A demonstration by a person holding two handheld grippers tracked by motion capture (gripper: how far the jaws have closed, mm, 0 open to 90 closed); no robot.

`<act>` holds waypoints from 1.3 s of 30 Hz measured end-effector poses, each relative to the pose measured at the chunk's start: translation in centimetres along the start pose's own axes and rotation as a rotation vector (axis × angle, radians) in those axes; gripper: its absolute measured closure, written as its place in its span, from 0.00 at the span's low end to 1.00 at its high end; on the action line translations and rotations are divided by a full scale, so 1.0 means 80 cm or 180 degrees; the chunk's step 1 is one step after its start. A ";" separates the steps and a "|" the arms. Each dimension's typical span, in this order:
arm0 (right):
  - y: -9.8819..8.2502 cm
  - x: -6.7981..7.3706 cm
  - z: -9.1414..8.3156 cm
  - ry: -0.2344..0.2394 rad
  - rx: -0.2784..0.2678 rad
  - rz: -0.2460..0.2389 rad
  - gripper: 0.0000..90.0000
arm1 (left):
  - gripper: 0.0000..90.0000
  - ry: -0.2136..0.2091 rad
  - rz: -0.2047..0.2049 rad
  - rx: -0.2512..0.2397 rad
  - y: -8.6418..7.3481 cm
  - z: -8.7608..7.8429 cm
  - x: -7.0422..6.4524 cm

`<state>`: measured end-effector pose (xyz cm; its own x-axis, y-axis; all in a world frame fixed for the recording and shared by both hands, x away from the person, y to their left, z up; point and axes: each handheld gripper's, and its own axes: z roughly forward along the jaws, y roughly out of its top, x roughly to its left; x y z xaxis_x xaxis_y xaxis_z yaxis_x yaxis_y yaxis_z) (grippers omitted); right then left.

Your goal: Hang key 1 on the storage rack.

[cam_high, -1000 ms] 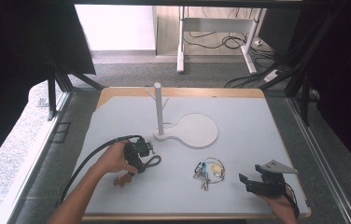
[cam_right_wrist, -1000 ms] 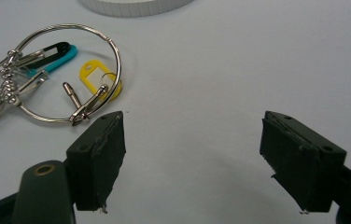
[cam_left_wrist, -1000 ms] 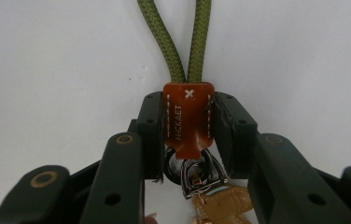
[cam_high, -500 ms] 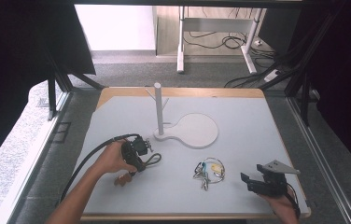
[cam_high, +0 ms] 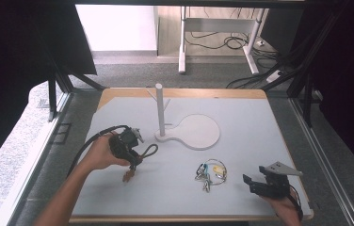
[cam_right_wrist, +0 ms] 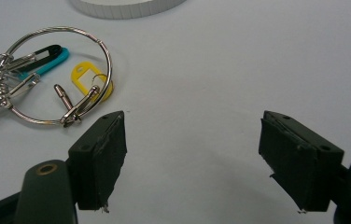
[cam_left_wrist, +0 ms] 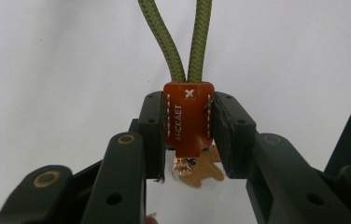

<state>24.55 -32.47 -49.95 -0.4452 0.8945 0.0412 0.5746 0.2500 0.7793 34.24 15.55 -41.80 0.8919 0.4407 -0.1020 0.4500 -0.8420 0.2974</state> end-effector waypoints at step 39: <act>-0.001 0.001 0.002 -0.0016 0.0053 -0.0024 0.27 | 0.74 0.0103 -0.0242 -0.0295 0.008 -0.097 0.044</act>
<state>24.60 -32.38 -50.15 -0.4461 0.8944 0.0322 0.5825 0.2628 0.7692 37.32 18.99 -34.64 0.8526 0.5134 -0.0973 0.5090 -0.7741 0.3765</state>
